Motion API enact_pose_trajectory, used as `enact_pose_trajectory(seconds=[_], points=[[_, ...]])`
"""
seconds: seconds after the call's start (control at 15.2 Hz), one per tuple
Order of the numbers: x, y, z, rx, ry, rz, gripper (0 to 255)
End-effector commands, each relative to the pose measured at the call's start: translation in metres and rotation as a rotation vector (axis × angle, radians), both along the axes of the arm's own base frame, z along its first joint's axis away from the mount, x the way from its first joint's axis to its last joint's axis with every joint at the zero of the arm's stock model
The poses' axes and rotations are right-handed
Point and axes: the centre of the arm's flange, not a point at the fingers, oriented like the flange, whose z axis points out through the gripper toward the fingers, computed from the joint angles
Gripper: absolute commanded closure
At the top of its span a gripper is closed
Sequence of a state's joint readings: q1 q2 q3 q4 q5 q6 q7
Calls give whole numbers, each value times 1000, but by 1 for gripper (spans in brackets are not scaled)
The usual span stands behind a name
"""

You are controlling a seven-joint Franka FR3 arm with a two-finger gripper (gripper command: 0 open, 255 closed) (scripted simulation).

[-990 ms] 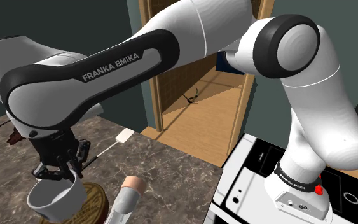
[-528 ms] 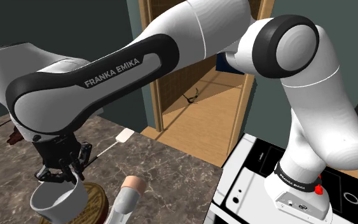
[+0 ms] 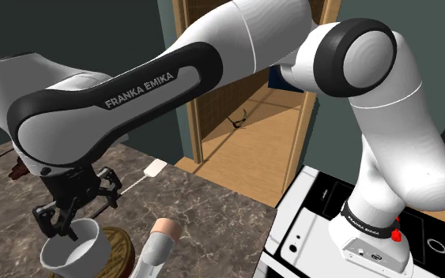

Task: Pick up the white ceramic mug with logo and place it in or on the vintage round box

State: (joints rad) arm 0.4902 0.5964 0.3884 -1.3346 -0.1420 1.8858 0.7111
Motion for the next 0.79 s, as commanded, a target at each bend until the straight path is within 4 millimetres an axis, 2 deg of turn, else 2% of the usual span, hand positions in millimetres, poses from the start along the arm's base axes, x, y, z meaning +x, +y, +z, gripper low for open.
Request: enact_pose_trajectory(seconds=[0.0,0.2,0.73], points=[[1,-1,13,0,0,0,0],[3,-2,50,0,0,0,0],[3,-2,50,0,0,0,0]])
